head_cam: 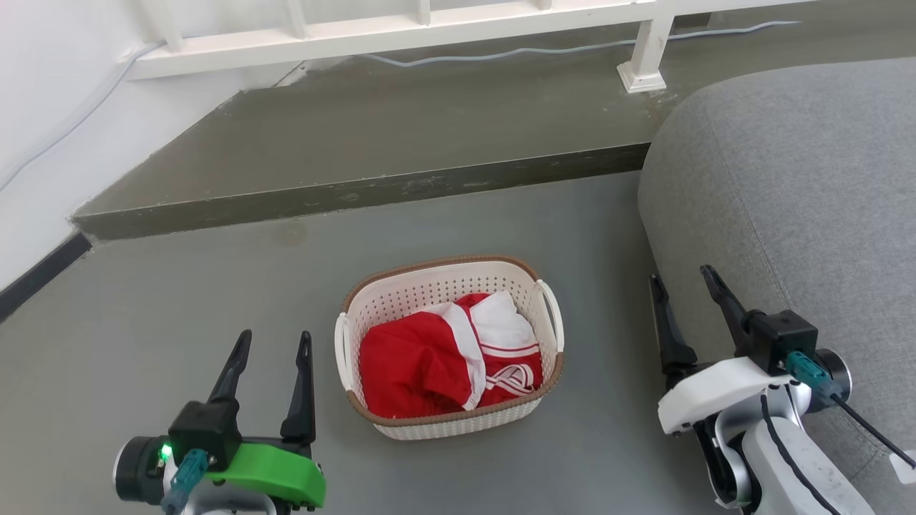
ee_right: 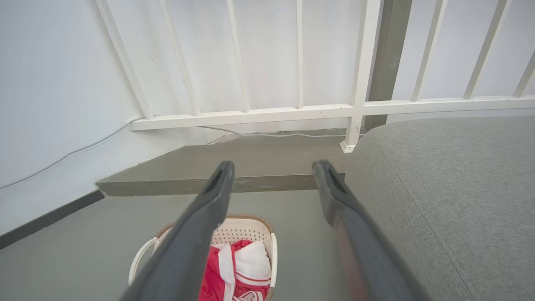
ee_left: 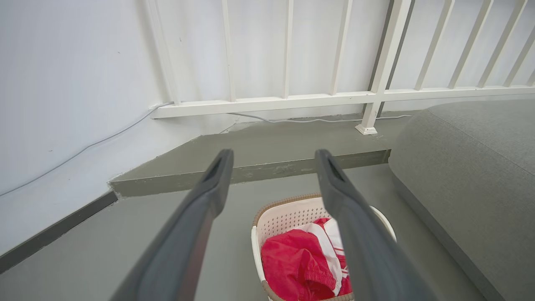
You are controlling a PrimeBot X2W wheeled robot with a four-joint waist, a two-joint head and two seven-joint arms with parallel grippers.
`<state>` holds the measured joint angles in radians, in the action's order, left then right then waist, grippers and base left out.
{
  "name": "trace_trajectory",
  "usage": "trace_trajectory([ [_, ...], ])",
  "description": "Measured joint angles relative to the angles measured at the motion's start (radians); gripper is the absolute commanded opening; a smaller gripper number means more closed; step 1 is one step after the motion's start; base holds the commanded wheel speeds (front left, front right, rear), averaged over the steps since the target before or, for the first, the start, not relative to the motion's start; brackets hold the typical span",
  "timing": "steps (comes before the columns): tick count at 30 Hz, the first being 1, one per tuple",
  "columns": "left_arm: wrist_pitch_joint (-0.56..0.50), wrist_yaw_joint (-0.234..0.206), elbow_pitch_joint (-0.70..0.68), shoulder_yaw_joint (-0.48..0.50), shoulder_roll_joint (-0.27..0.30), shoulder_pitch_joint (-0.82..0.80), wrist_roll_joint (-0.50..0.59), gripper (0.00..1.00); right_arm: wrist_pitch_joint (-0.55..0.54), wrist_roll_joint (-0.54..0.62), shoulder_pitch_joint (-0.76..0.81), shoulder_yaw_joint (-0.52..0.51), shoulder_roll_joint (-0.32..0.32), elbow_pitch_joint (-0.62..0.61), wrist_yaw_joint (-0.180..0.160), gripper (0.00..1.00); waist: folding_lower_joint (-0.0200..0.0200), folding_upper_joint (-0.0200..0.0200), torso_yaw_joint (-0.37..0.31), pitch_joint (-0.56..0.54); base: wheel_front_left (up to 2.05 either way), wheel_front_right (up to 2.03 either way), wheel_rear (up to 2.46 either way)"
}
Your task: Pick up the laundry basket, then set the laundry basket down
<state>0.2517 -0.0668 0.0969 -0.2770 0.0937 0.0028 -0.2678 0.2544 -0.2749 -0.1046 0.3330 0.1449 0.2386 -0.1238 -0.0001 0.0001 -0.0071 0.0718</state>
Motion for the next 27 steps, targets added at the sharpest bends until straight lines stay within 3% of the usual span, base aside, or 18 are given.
trace_trajectory([
  [27,0.000,-0.005,-0.104,0.005,-0.005,0.065,0.035,1.00,0.000,0.042,0.097,-0.024,-0.017,-0.061,0.000,1.00,0.0000,0.0000,0.006,-0.012,0.00,0.00,0.00],
])
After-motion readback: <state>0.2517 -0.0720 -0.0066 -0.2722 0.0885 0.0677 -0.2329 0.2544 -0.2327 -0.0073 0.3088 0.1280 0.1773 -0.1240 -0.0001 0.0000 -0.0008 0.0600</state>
